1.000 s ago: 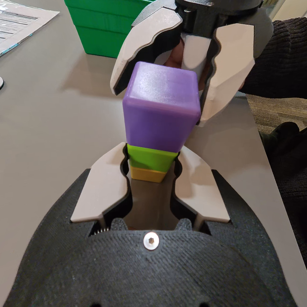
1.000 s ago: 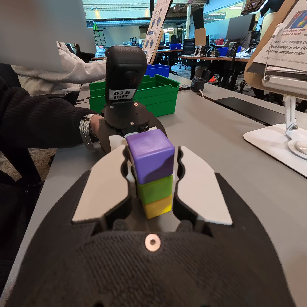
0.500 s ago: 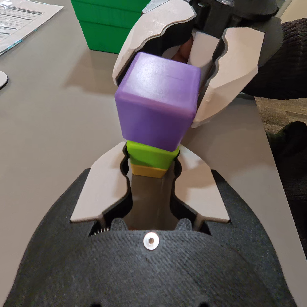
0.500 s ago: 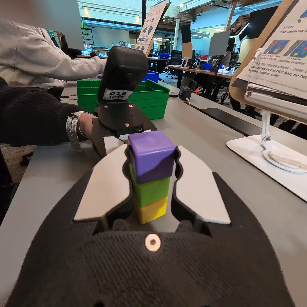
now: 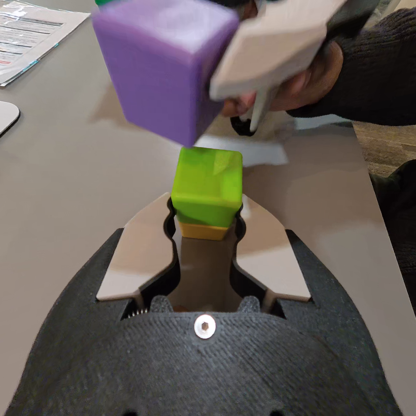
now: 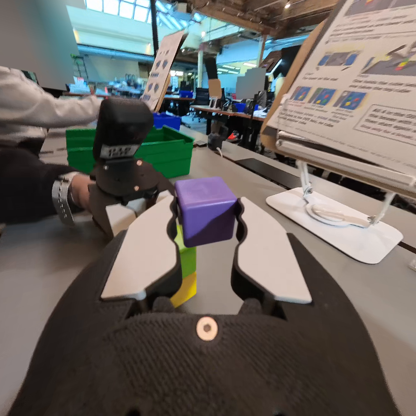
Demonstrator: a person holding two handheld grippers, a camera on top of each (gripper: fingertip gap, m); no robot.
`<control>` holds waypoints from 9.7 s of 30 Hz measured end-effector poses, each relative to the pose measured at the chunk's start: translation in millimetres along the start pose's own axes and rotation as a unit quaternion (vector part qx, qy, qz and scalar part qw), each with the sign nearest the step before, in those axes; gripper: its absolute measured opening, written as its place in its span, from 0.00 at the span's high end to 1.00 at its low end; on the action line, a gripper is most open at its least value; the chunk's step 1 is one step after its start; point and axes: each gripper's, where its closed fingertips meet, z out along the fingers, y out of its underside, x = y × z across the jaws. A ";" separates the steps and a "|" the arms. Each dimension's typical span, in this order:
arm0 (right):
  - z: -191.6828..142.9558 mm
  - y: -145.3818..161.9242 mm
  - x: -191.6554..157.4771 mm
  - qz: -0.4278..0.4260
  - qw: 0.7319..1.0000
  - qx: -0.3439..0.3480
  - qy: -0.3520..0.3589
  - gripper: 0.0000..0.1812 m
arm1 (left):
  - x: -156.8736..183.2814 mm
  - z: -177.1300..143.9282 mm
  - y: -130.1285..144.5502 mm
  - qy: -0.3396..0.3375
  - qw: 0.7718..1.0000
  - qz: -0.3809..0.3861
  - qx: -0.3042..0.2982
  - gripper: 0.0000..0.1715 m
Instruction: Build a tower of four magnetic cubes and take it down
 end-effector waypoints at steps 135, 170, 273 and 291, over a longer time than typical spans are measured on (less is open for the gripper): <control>-141.4 -32.2 123.0 -0.159 0.923 -0.312 0.163 0.68 | -4.3 16.9 37.7 -0.023 0.989 0.019 -0.142 0.71; -222.0 116.8 171.5 0.109 0.845 -0.484 0.199 0.70 | -5.3 18.3 39.7 -0.026 0.988 0.020 -0.150 0.71; -358.1 110.3 159.0 0.094 0.706 -0.586 0.387 0.72 | -2.5 10.8 43.8 -0.009 0.989 -0.007 -0.149 0.60; -361.5 109.4 160.4 0.071 0.694 -0.599 0.393 0.73 | -2.7 10.9 44.2 -0.012 0.989 -0.003 -0.150 0.60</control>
